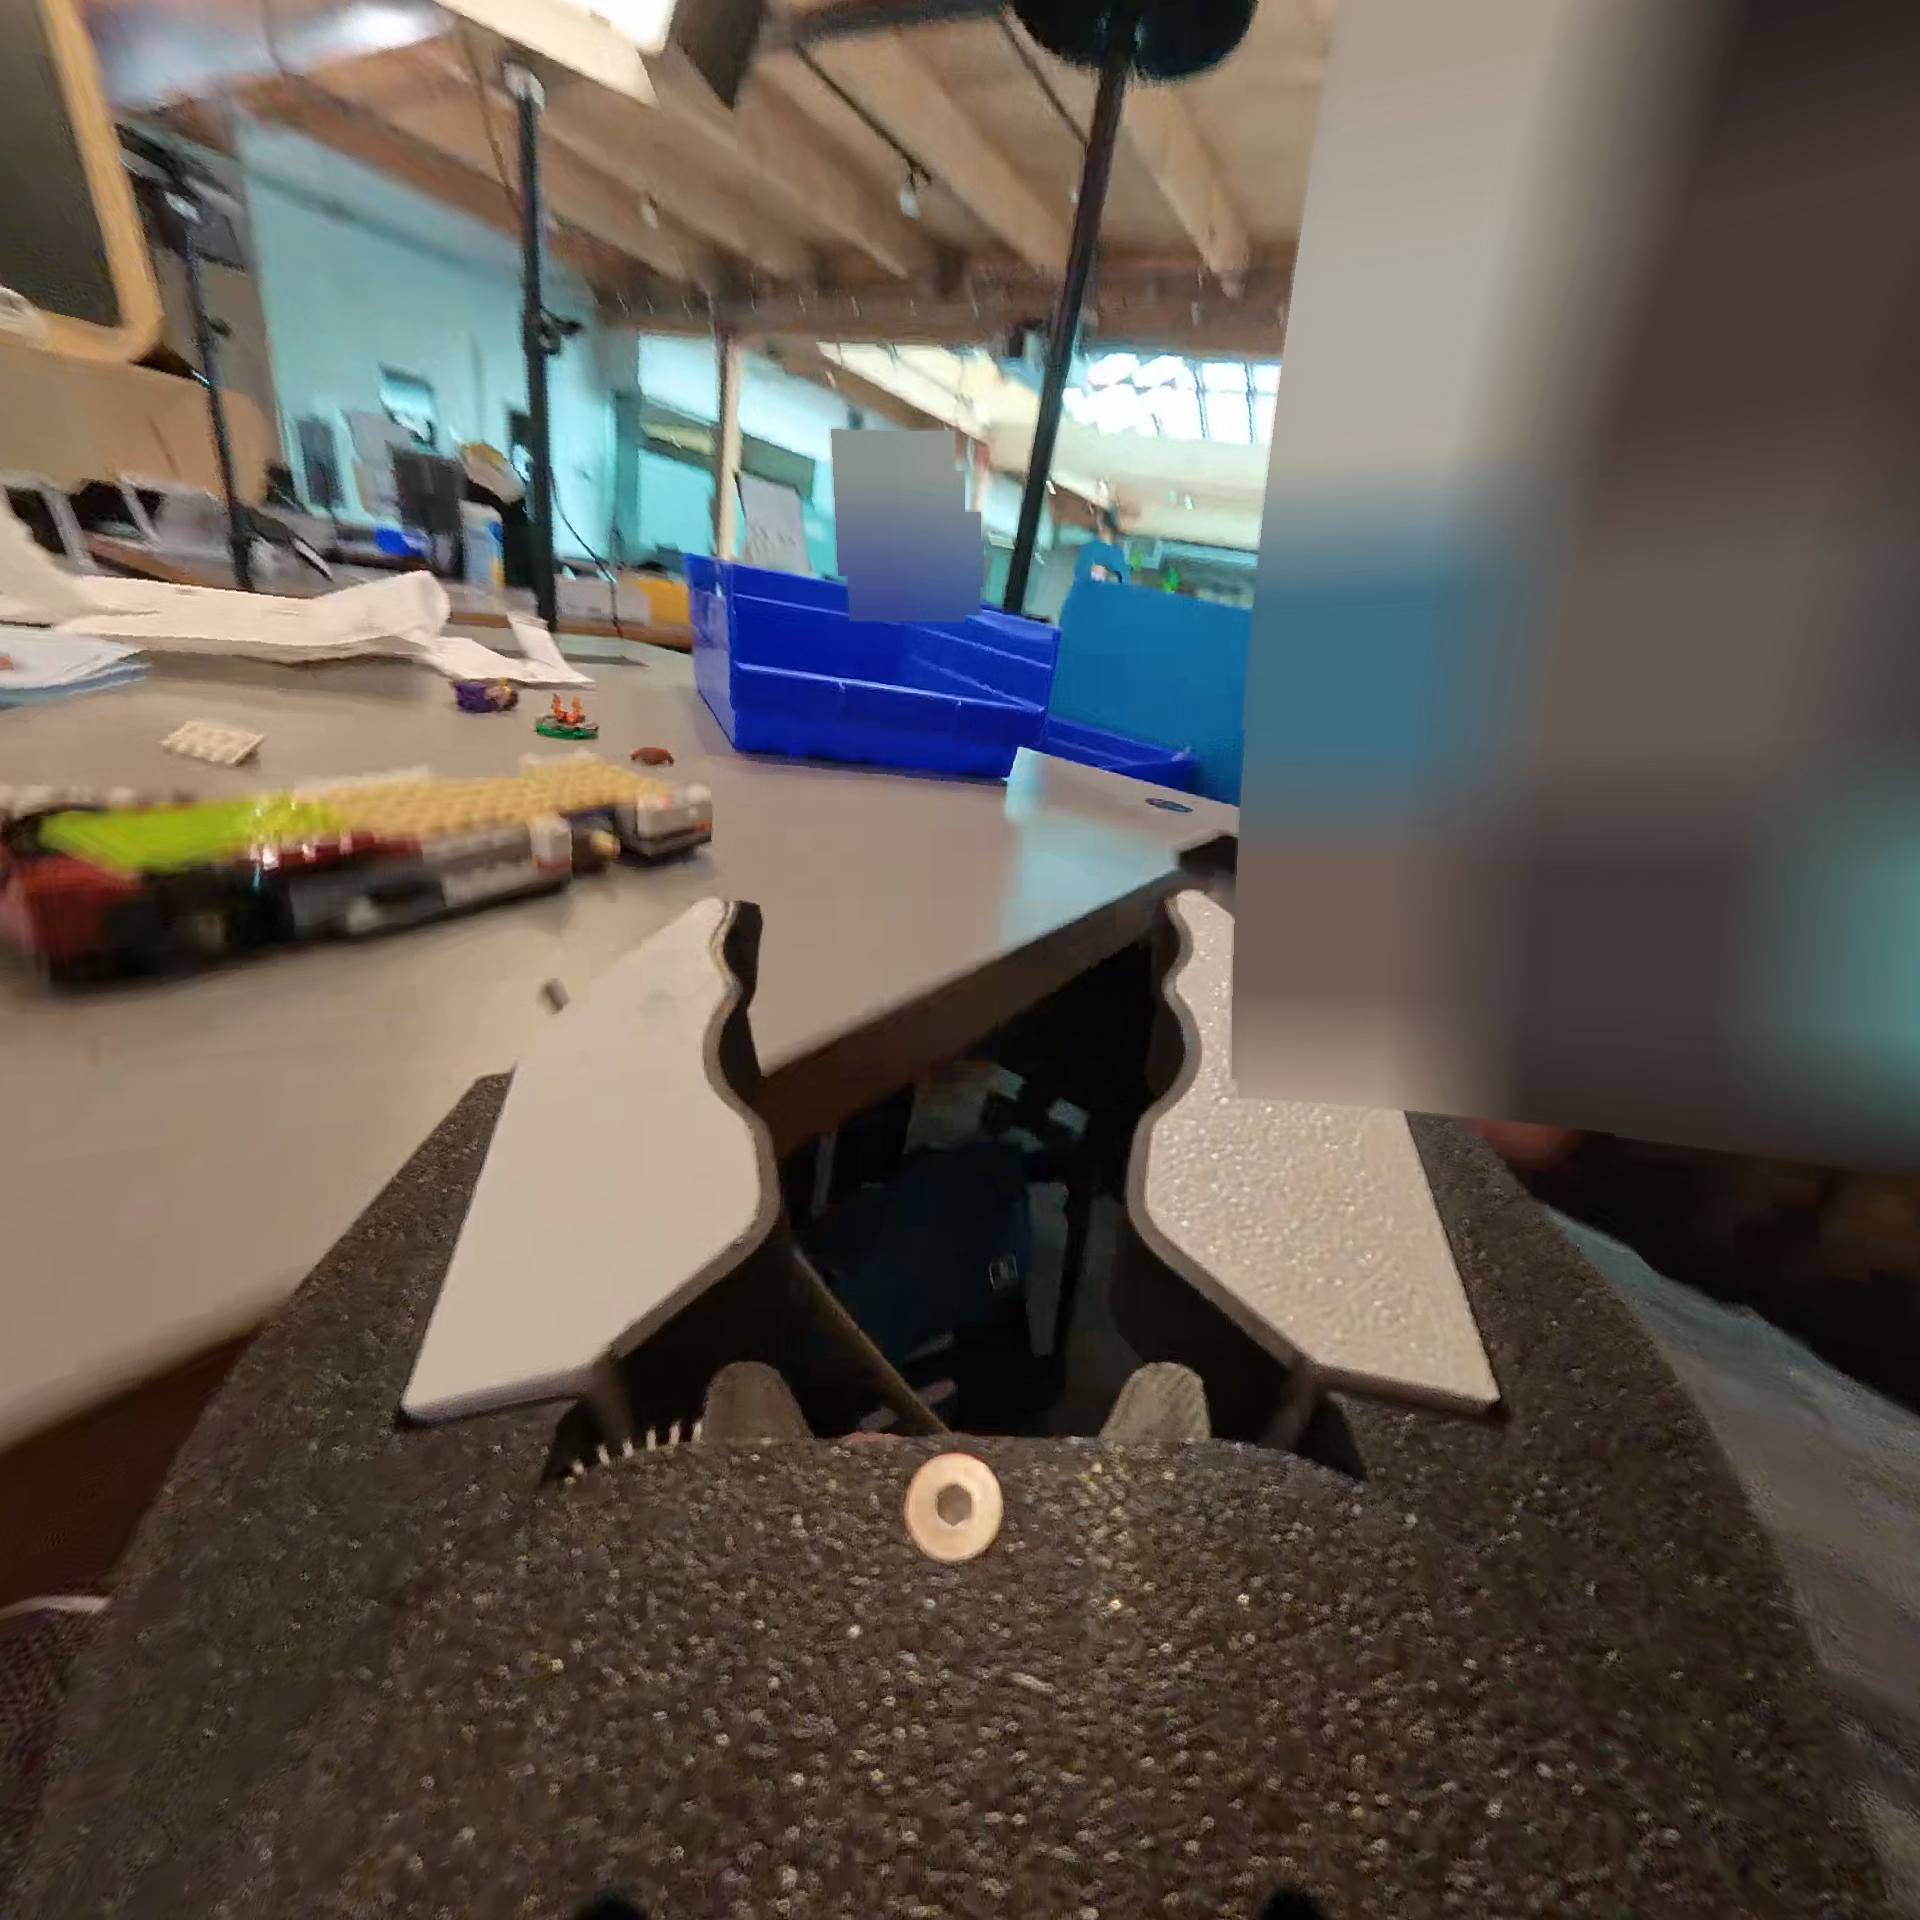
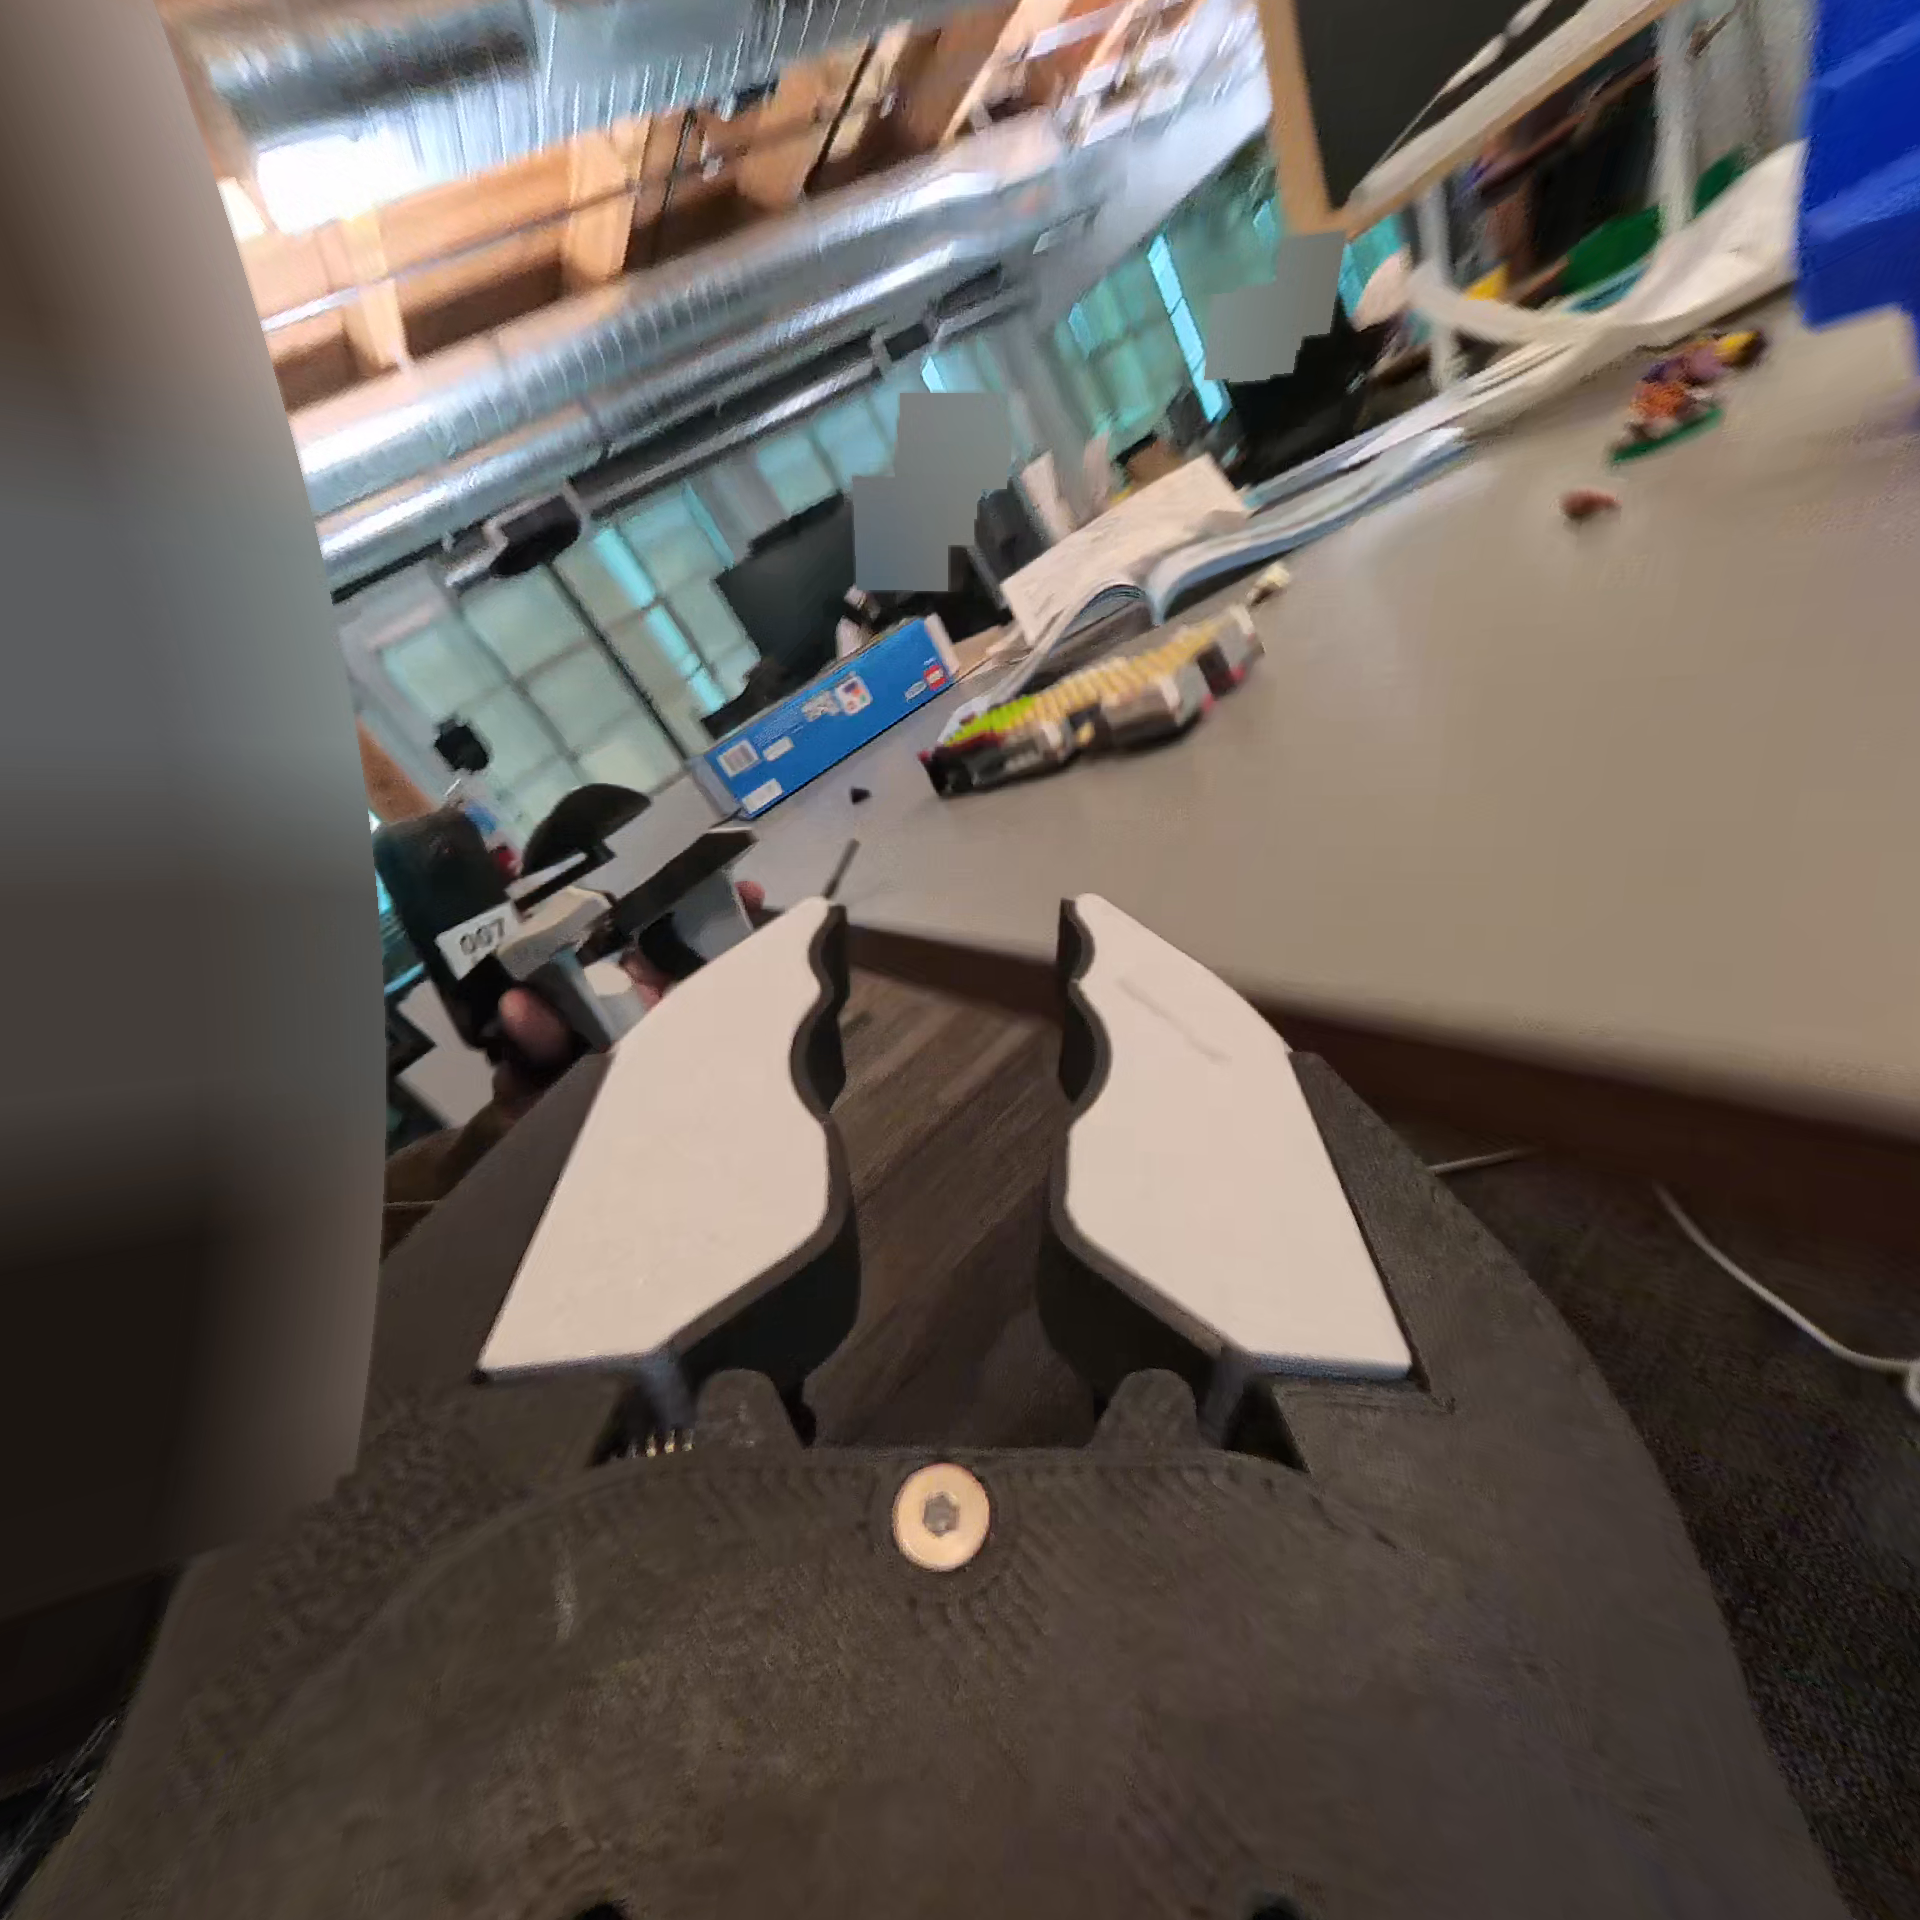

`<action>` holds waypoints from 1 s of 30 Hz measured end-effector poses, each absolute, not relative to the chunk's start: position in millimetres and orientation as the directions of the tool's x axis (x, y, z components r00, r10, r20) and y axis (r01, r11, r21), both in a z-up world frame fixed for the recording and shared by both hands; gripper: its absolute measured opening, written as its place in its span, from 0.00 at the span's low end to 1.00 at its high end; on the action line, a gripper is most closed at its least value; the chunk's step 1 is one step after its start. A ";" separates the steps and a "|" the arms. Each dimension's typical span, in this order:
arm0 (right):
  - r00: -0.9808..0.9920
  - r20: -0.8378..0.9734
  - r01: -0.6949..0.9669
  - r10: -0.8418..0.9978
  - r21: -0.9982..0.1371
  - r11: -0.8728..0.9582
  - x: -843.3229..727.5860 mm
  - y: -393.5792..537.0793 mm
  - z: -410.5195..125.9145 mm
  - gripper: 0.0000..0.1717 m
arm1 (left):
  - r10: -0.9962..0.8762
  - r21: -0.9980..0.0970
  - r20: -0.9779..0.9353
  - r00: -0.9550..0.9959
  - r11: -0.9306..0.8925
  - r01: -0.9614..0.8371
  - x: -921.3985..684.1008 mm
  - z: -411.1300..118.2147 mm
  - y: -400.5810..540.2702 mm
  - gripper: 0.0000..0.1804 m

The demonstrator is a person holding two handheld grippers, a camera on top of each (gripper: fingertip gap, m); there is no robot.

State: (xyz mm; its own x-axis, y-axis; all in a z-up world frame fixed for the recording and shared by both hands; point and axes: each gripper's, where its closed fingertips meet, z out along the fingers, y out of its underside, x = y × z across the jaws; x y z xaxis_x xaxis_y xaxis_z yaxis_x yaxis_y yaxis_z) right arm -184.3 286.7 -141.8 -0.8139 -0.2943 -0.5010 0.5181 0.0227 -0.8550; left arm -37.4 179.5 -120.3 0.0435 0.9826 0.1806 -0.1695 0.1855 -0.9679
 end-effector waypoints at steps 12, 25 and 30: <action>-0.410 -0.912 0.904 0.018 -0.409 -0.120 -16.6 390.4 -385.3 0.19 | 0.883 -0.888 0.453 -0.124 0.459 0.027 92.1 -359.4 268.2 0.41; -0.385 -0.908 0.911 0.164 -0.403 -0.087 -40.0 358.8 -435.6 0.19 | 0.716 -0.709 0.675 -0.180 0.696 0.114 79.9 -422.4 232.2 0.44; -0.368 -0.913 0.920 0.174 -0.385 -0.069 -41.1 320.5 -450.1 0.19 | 0.574 -0.594 0.772 -0.274 0.805 0.014 107.3 -443.9 186.9 0.44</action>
